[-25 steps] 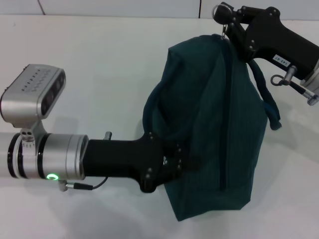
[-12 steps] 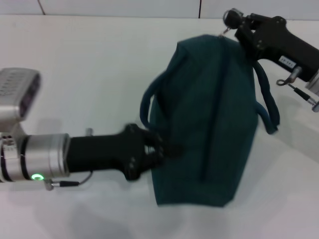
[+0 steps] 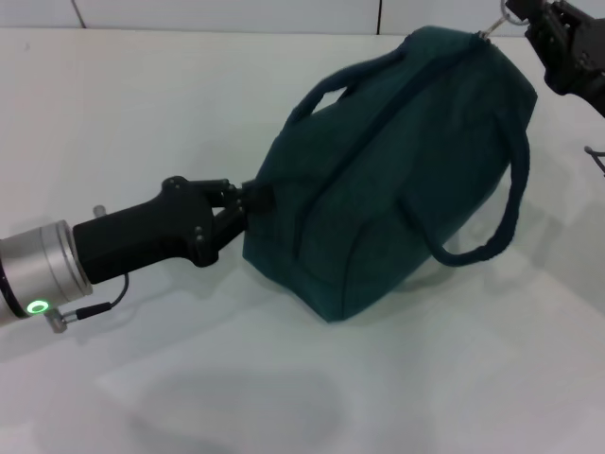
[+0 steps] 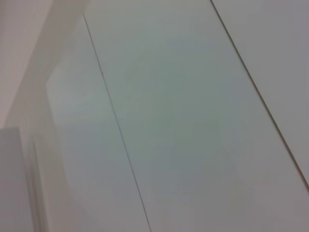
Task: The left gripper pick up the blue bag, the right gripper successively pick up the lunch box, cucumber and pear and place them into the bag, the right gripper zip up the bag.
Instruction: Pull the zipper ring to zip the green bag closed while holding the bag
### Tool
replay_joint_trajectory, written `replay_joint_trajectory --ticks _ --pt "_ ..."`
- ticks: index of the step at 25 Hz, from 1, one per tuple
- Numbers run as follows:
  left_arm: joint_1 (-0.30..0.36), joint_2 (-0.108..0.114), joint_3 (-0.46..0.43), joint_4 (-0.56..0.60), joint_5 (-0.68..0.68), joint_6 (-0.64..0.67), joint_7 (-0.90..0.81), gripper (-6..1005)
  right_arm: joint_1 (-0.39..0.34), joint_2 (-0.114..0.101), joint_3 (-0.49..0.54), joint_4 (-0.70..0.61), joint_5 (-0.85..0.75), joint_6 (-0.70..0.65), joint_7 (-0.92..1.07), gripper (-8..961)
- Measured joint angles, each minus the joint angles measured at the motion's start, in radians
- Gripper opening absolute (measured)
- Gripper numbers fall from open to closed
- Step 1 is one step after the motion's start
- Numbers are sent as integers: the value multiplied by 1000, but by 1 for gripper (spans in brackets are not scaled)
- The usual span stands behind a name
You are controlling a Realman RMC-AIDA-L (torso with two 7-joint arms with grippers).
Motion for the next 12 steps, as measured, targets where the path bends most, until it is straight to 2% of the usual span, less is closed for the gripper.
replay_joint_trajectory --ticks 8,12 --pt "-12 -4 -3 -1 -45 -1 6 163 10 -1 -5 14 3 9 7 7" --pt "-18 -5 -2 5 -74 2 -24 345 11 -1 -5 18 3 10 8 7"
